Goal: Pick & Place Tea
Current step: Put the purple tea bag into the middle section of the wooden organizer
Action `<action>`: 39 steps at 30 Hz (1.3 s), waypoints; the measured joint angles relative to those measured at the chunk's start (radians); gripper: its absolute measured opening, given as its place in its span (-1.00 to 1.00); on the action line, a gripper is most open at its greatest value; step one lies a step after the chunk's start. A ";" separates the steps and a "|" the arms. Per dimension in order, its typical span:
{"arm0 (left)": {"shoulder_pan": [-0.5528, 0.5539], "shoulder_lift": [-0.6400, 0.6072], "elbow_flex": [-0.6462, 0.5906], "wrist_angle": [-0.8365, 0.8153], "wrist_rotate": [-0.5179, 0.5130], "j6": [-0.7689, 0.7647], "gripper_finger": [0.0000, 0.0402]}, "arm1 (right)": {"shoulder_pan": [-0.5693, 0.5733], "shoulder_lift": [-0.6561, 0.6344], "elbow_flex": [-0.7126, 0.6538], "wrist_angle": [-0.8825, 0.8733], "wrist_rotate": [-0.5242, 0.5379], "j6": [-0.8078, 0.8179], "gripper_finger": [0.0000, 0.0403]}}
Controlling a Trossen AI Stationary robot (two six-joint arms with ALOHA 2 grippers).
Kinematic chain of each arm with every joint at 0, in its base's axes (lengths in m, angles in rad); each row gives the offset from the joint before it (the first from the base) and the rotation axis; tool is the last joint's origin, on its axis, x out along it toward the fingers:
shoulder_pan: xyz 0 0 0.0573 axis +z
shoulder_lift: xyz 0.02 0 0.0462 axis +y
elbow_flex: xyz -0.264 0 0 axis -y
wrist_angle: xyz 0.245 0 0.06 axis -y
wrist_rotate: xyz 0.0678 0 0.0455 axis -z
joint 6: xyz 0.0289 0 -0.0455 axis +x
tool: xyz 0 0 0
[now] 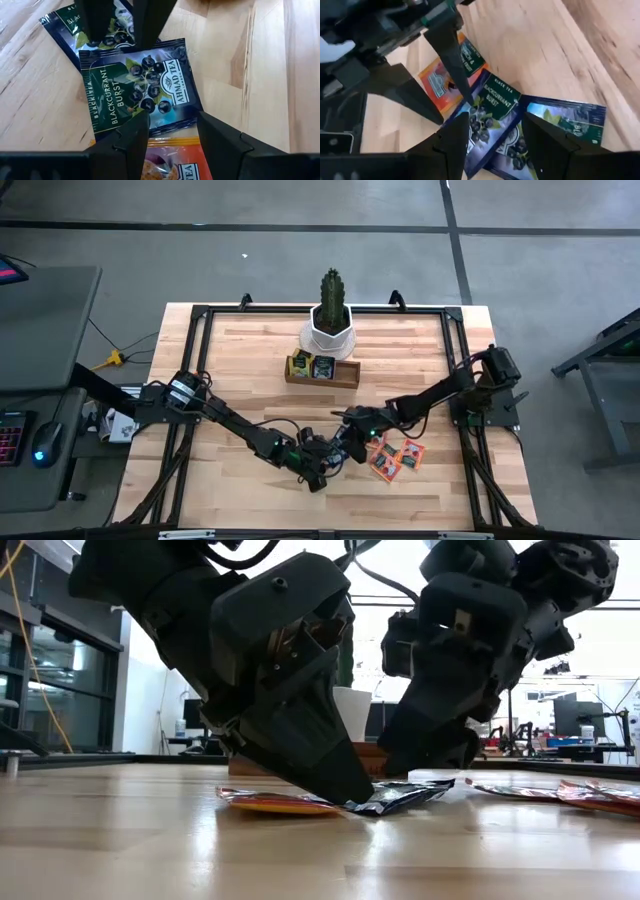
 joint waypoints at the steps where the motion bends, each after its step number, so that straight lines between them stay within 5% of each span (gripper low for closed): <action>1: 0.000 0.000 0.000 0.000 0.000 0.002 -0.15 | -0.004 0.000 0.000 0.003 0.000 0.006 -0.11; 18: 0.000 0.002 -0.001 0.000 0.002 0.021 -0.15 | -0.031 0.000 0.000 0.030 0.001 0.048 -0.11; 25: 0.000 0.002 -0.003 0.007 0.002 0.021 -0.15 | -0.031 0.032 0.004 0.049 -0.005 0.186 -0.11; 39: 0.000 0.003 -0.003 0.012 0.022 0.021 -0.15 | -0.036 0.152 0.167 -0.059 -0.092 0.265 -0.14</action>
